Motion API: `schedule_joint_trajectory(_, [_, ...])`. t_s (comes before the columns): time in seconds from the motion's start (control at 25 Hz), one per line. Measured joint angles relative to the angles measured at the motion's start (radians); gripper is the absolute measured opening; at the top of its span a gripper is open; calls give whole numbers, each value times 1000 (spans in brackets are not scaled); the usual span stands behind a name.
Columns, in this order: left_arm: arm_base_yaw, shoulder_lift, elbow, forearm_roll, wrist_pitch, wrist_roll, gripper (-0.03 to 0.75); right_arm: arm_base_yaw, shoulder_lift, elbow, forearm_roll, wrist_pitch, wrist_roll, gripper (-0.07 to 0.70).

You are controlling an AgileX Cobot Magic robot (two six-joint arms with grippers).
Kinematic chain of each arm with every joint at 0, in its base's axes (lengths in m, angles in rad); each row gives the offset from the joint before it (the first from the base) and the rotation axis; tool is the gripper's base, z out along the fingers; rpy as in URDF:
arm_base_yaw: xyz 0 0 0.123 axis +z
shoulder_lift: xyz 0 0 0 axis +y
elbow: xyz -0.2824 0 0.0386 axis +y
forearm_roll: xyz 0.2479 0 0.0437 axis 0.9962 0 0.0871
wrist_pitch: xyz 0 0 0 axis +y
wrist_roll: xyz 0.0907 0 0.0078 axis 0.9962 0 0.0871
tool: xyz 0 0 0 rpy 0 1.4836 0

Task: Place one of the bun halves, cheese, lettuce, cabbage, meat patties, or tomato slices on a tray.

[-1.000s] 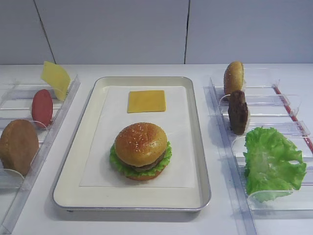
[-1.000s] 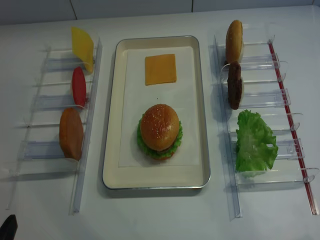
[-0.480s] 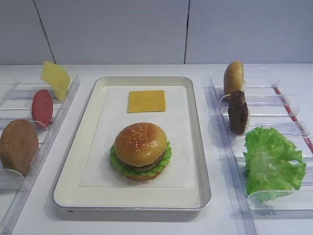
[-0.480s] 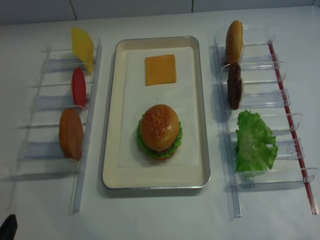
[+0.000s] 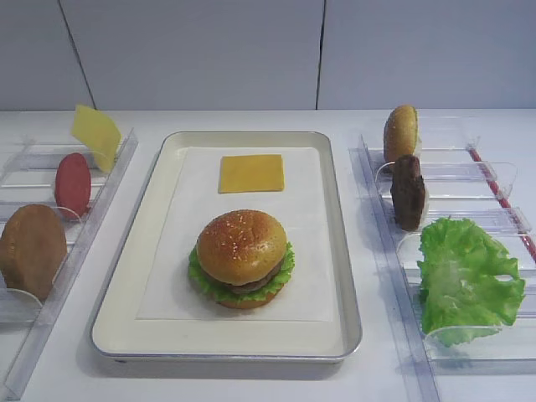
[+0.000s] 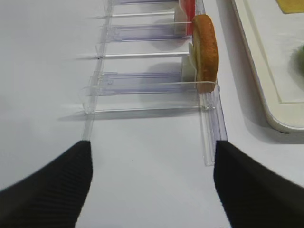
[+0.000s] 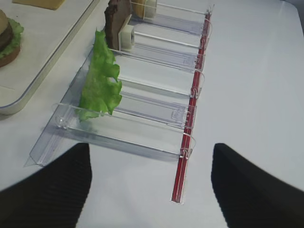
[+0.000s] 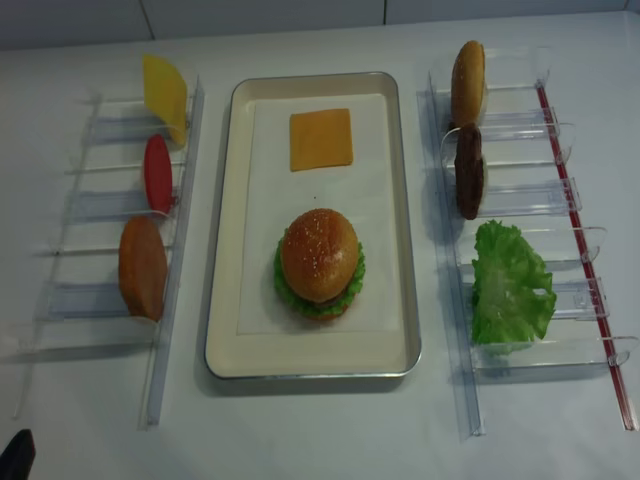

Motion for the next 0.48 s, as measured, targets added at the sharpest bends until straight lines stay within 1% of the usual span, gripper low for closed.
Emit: schedule_joint_trajectory(0.48, [0, 0, 0, 0, 0, 0, 530, 0, 0, 0, 0, 0, 0, 515])
